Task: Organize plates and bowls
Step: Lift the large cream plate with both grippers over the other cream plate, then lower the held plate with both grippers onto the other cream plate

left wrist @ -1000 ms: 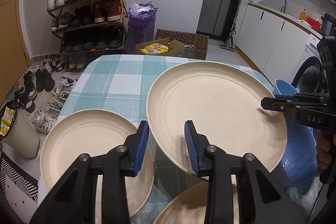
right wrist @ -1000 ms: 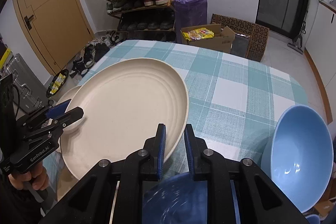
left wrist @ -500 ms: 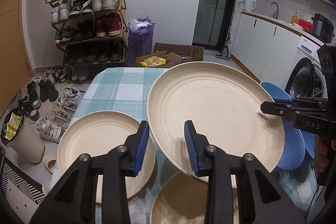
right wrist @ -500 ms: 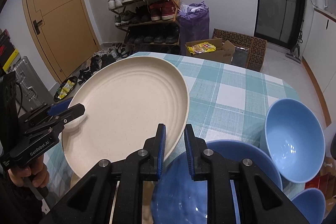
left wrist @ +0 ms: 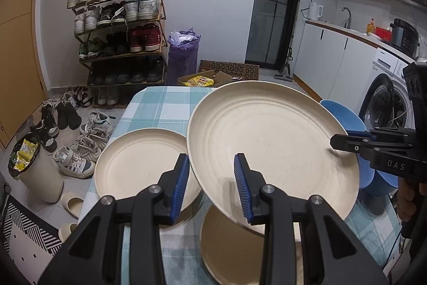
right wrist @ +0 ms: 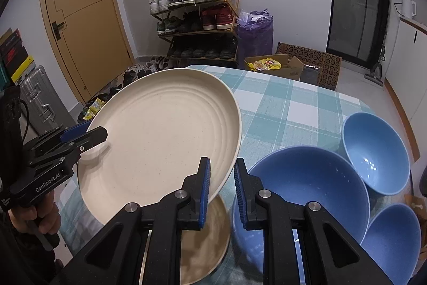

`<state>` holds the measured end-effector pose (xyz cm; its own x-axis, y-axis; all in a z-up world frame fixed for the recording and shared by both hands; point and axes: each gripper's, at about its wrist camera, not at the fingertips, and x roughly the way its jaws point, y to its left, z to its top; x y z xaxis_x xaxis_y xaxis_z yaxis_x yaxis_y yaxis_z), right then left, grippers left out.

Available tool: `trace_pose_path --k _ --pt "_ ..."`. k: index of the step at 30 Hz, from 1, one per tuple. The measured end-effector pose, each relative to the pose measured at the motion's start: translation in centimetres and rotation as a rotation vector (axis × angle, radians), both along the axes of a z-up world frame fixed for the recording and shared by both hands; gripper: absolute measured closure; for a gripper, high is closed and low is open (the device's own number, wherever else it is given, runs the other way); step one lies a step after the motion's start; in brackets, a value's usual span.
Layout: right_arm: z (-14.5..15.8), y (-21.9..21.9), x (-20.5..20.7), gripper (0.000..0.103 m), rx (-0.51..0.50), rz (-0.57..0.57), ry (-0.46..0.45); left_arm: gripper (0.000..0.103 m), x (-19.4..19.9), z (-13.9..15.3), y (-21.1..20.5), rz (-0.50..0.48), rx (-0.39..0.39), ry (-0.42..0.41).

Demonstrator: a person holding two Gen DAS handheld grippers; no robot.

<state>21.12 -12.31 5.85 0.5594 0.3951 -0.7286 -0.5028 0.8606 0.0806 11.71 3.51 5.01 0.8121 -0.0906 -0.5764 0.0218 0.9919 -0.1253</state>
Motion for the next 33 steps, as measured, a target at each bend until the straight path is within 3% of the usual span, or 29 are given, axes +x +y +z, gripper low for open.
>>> trace_pose_path --k 10,33 --pt "-1.3 -0.2 -3.0 0.085 -0.013 -0.003 0.020 0.070 -1.7 -1.2 -0.6 -0.003 0.013 0.007" --pt "-4.7 0.9 -4.6 0.085 -0.051 0.007 0.066 0.070 -3.9 -3.8 0.4 -0.002 -0.022 0.055"
